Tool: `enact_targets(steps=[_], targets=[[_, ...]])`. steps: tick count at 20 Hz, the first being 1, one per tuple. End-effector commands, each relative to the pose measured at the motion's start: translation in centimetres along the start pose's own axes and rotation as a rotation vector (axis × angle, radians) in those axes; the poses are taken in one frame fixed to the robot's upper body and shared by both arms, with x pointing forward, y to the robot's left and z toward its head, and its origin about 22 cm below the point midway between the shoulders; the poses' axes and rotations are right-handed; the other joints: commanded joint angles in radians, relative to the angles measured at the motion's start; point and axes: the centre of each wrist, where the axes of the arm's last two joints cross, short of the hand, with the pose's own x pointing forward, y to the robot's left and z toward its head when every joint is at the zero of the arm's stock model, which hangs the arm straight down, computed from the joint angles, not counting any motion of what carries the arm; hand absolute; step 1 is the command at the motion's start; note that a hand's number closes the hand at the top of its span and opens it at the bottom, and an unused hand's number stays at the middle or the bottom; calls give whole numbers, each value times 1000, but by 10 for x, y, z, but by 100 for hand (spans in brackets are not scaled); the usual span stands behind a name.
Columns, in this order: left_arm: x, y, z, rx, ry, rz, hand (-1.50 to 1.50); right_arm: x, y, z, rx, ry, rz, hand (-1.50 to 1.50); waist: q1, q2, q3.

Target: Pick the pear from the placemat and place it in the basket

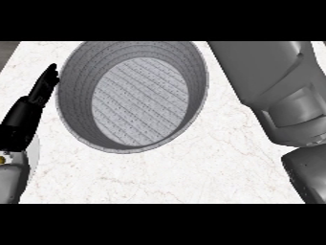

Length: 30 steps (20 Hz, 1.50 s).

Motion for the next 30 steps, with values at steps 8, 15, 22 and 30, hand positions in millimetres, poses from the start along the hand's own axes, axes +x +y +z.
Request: enact_targets(steps=[8,15,22,30], targets=[[6,-1,3,-4,-15,-7,0,0,0,1,20,139,384,150,12,7,0],[-5,11,-2,20,-8,-6,0,-6,7,-1,199,106,307,-150,-6,2,0],[4,0,0,-3,6,-7,0,-7,15,-6,93,32,106,-150,-4,0,1],[-1,-11,9,-12,-17,0,0,-50,-21,23,-279,114,-332,-150,19,10,0]])
